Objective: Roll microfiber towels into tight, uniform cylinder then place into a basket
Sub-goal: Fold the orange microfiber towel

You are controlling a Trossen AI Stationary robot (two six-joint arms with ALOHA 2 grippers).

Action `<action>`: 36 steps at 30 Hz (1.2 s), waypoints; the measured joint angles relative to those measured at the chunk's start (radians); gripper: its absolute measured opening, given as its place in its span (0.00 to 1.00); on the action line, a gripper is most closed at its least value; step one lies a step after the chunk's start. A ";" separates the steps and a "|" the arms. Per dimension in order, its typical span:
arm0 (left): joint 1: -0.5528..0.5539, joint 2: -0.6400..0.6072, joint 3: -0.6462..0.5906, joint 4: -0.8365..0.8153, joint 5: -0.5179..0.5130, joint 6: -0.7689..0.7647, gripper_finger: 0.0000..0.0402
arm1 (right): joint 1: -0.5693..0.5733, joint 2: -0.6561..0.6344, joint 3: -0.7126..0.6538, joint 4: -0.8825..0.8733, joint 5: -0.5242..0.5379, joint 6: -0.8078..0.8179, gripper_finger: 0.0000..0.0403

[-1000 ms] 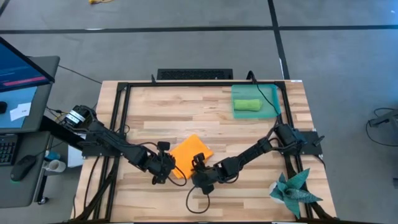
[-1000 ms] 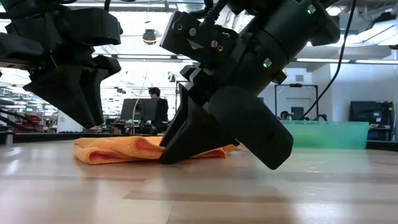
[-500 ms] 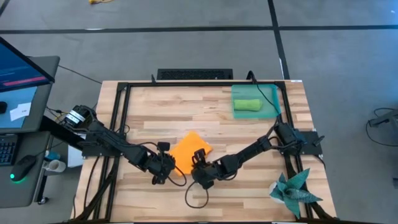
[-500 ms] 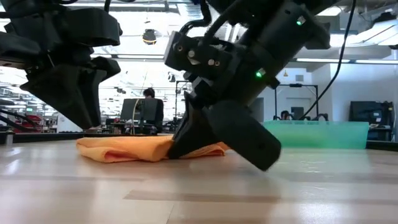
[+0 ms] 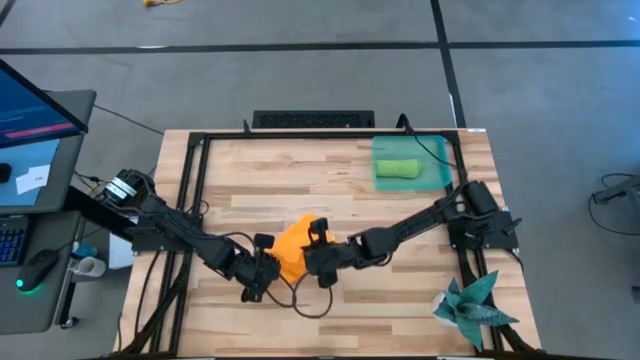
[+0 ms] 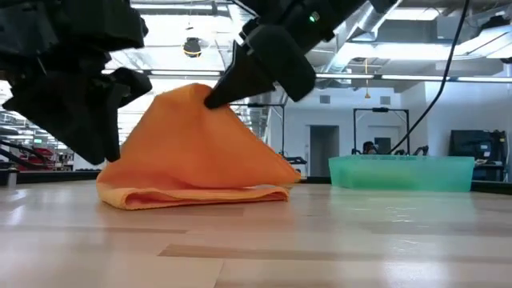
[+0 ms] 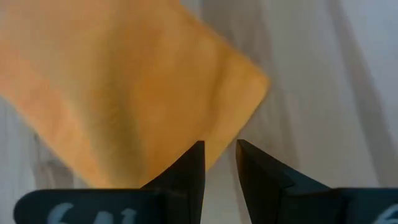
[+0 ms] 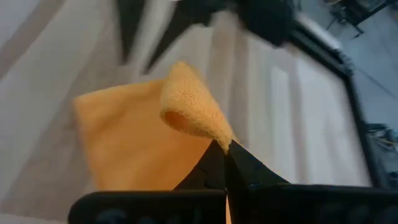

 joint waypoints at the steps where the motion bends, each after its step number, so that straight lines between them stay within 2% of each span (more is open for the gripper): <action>1: -0.005 0.000 0.000 0.017 -0.001 0.010 0.21 | -0.012 -0.007 0.000 0.005 -0.001 -0.016 0.02; 7: -0.017 0.000 0.000 0.082 -0.014 0.061 0.21 | -0.090 -0.020 0.014 0.017 -0.004 -0.099 0.04; 12: 0.026 0.000 0.000 0.047 -0.109 0.053 0.21 | -0.112 -0.020 0.058 0.020 -0.047 -0.121 0.02; 20: 0.084 0.000 -0.035 0.014 -0.251 -0.015 0.21 | -0.081 -0.020 0.072 -0.008 -0.050 -0.122 0.04; 29: 0.068 0.000 -0.116 0.018 -0.251 -0.179 0.21 | -0.072 -0.019 0.072 -0.059 -0.057 -0.080 0.04; 33: 0.044 0.000 -0.124 0.016 -0.249 -0.240 0.21 | -0.071 0.002 0.075 -0.058 -0.130 -0.058 0.04; 36: 0.016 0.000 -0.124 0.016 -0.250 -0.298 0.21 | -0.070 0.041 0.074 -0.044 -0.131 -0.053 0.02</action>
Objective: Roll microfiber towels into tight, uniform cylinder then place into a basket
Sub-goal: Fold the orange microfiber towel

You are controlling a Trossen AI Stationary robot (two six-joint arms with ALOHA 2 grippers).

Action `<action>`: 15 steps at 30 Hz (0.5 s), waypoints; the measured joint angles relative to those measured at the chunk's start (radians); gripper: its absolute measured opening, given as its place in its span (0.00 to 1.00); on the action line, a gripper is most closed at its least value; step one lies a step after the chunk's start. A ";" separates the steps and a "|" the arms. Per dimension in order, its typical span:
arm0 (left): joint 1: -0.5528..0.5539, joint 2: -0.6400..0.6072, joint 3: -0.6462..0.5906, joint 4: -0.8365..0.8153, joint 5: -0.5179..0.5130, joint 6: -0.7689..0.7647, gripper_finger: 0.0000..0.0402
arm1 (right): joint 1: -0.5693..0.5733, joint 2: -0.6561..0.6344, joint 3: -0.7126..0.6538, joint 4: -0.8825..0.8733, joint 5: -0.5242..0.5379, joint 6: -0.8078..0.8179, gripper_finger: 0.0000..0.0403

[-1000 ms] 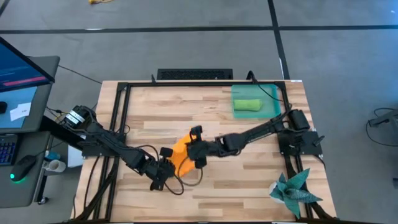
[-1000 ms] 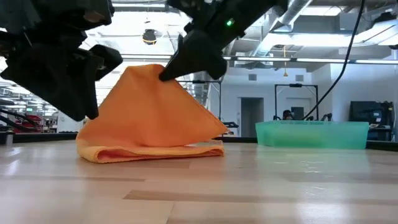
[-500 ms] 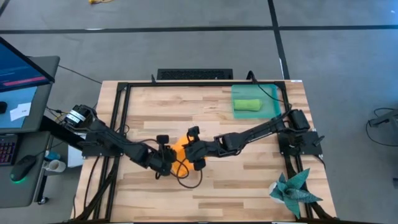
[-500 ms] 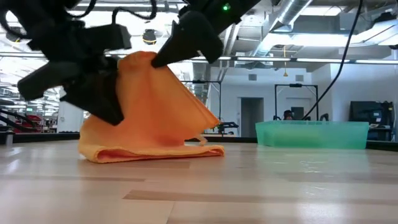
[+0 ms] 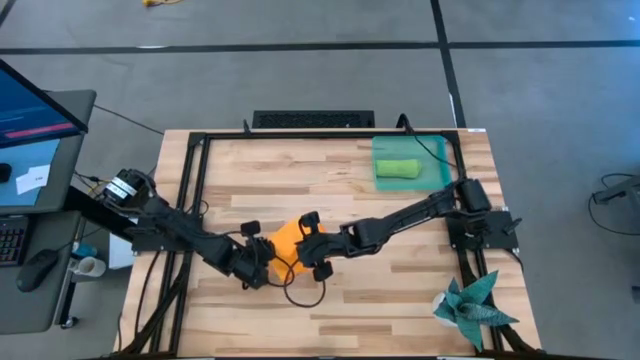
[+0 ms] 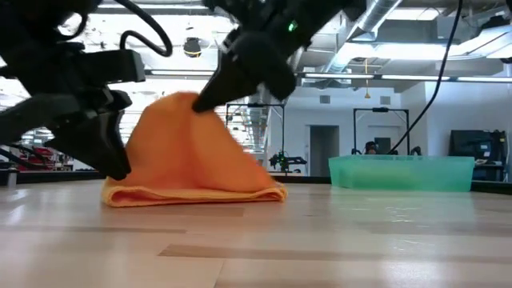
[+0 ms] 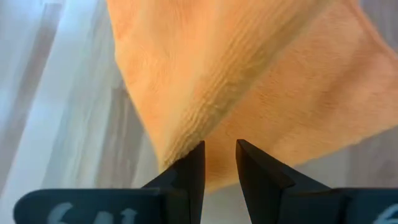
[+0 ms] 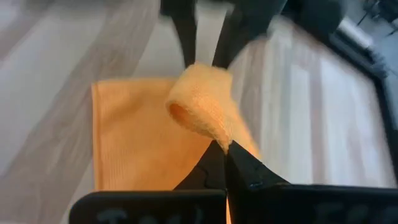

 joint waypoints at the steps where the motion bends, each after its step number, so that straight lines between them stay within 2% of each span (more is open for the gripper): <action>1: -0.009 0.000 0.000 0.000 -0.001 -0.017 0.21 | 0.000 0.009 -0.001 -0.003 0.000 0.001 0.02; 10: -0.060 0.000 0.000 0.074 0.064 -0.085 0.21 | 0.026 0.009 0.000 0.072 0.002 0.045 0.03; 15: -0.065 0.000 0.009 0.097 0.171 -0.148 0.21 | 0.035 0.034 0.003 0.081 0.000 0.096 0.03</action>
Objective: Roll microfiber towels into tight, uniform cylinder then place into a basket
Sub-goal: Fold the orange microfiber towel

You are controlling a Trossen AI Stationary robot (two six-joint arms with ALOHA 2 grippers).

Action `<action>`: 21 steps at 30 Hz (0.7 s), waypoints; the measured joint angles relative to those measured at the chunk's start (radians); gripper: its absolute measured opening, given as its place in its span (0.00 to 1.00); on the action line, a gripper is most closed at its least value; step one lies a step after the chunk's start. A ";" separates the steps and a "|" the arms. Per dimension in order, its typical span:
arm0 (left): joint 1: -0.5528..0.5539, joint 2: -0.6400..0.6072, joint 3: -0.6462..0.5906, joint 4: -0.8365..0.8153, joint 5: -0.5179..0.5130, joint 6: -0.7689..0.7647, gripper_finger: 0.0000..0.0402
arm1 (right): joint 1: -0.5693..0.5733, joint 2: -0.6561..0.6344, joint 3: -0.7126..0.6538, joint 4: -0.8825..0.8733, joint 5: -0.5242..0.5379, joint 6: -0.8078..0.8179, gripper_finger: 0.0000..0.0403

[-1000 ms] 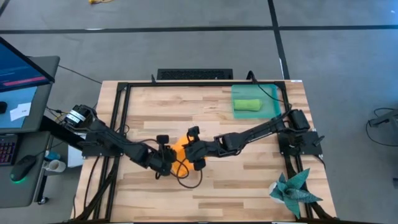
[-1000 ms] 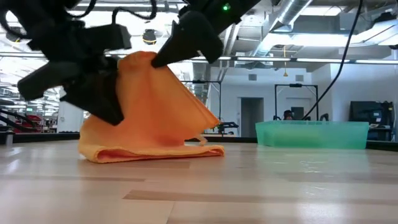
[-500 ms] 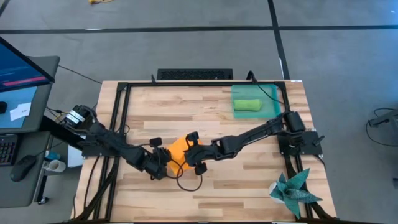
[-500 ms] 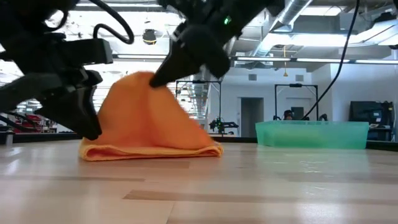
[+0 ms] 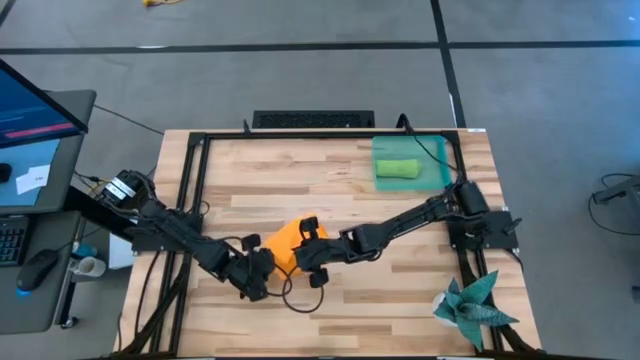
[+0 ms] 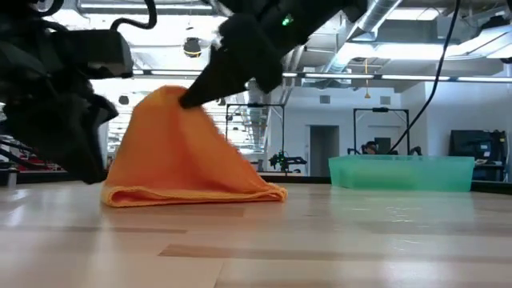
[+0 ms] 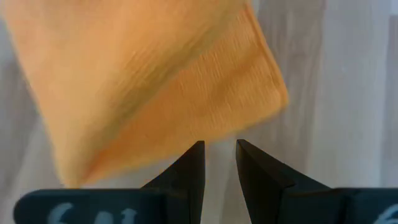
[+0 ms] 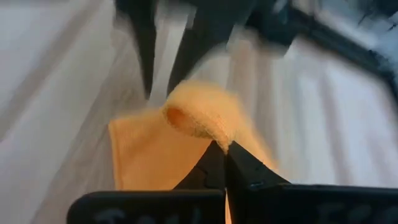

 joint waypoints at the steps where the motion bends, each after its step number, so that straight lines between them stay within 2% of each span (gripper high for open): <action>1: -0.004 0.000 0.006 -0.019 0.018 -0.022 0.21 | 0.000 0.014 0.001 0.003 0.001 0.009 0.03; 4: -0.020 0.000 0.045 -0.137 0.021 -0.053 0.21 | 0.001 0.039 0.001 -0.007 0.000 0.004 0.04; 9: -0.028 0.000 0.090 -0.315 -0.058 -0.095 0.21 | 0.001 0.122 0.043 -0.009 0.002 0.003 0.03; 13: -0.029 0.000 0.091 -0.334 -0.054 -0.097 0.21 | 0.006 0.156 0.100 -0.006 0.000 0.003 0.04; 16: -0.029 0.000 0.091 -0.339 -0.059 -0.084 0.21 | 0.015 0.184 0.139 -0.066 -0.001 0.003 0.07; 21: -0.029 0.000 0.091 -0.358 -0.119 -0.059 0.21 | 0.025 0.206 0.197 -0.152 -0.008 0.040 0.12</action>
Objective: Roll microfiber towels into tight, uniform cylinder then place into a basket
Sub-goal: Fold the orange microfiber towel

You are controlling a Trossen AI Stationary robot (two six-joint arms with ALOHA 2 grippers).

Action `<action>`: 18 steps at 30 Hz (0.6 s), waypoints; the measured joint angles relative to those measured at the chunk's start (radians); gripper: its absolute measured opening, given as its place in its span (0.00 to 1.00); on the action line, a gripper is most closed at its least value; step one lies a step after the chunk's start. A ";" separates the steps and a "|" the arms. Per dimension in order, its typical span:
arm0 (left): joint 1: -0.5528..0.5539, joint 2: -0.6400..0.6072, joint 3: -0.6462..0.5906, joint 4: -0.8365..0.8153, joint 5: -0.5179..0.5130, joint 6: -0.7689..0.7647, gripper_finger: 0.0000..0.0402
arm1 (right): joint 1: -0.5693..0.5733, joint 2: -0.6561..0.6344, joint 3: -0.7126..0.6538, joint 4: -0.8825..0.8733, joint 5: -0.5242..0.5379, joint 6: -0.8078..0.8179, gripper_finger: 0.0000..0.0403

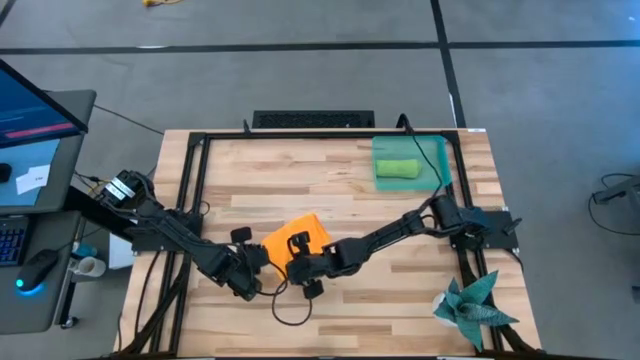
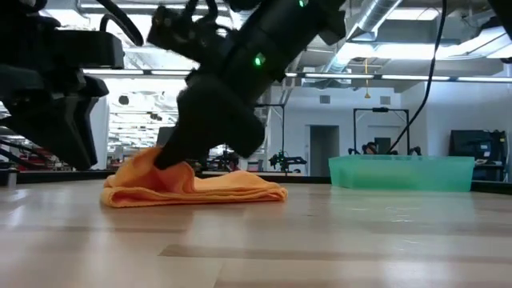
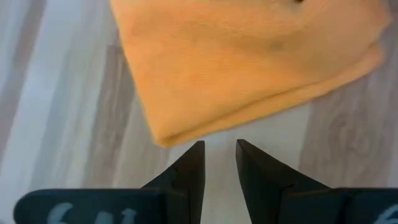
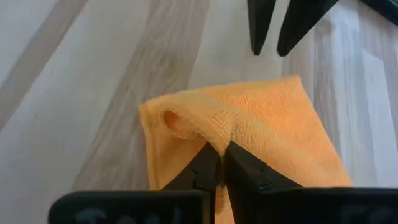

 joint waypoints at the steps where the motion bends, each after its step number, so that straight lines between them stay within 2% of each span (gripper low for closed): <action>1: 0.000 0.000 0.000 -0.002 -0.008 0.008 0.21 | 0.000 -0.003 0.001 -0.008 -0.004 0.005 0.12; 12: 0.000 0.000 0.000 0.055 -0.050 0.104 0.21 | 0.014 -0.003 0.026 -0.034 -0.015 0.022 0.27; 15: 0.000 0.000 -0.001 0.064 -0.080 0.087 0.21 | 0.019 -0.003 0.056 -0.112 -0.014 0.025 0.31; 18: 0.001 0.000 -0.014 0.138 -0.120 0.084 0.21 | 0.024 -0.003 0.110 -0.274 -0.012 0.068 0.32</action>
